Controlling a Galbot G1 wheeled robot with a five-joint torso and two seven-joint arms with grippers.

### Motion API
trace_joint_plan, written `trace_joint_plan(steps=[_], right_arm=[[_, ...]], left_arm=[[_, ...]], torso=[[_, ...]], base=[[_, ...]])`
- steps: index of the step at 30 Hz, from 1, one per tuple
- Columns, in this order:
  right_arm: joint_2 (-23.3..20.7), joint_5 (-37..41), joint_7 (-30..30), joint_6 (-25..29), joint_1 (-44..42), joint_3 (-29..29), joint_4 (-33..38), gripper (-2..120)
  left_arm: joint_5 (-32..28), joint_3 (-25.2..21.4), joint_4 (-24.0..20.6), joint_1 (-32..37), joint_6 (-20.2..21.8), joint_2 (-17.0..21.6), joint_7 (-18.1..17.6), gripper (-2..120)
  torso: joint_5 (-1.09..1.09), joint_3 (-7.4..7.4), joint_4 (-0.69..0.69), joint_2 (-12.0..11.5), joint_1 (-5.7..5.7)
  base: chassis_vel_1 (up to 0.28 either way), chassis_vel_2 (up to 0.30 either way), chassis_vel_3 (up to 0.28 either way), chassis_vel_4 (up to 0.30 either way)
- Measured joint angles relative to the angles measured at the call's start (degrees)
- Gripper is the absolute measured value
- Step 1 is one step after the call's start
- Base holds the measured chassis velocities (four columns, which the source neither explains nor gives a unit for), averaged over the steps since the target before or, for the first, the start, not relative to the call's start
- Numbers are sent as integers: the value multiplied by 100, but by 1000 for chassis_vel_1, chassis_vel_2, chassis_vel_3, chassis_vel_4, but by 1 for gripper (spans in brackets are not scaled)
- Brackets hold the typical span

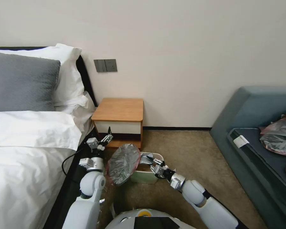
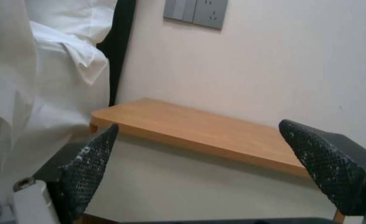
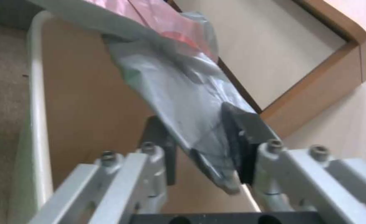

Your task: Pick up the garbage bag from the table and place it over the trash can.

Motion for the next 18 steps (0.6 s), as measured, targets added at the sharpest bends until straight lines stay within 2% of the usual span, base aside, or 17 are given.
trace_joint_plan(steps=[8, 9, 12, 14, 16, 18], right_arm=[[-414, 291, -170, -37, -269, 331, 236, 67], [-414, 291, -170, -37, -269, 331, 236, 67], [-566, 394, -177, -18, -449, 590, 329, 80], [-590, 417, -178, -14, -481, 641, 347, 84], [-679, 519, -179, 9, -644, 911, 438, 95], [-708, 566, -181, 15, -723, 1027, 483, 98]], left_arm=[[51, 33, 84, -44, -8, -68, 7, 99], [51, 33, 84, -44, -8, -68, 7, 99], [53, 41, 108, -70, -9, -63, 8, 99], [53, 43, 113, -72, -9, -61, 8, 99], [53, 71, 121, -51, 4, -13, 10, 99], [51, 96, 123, -17, 46, 61, 7, 99]], torso=[[0, 0, 0, 0, 0], [0, 0, 0, 0, 0], [0, 0, 0, 0, 0], [0, 0, 0, 0, 0], [0, 0, 0, 0, 0], [0, 0, 0, 0, 0]], base=[[0, 0, 0, 0], [0, 0, 0, 0], [0, 0, 0, 0], [0, 0, 0, 0], [0, 0, 0, 0], [0, 0, 0, 0]])
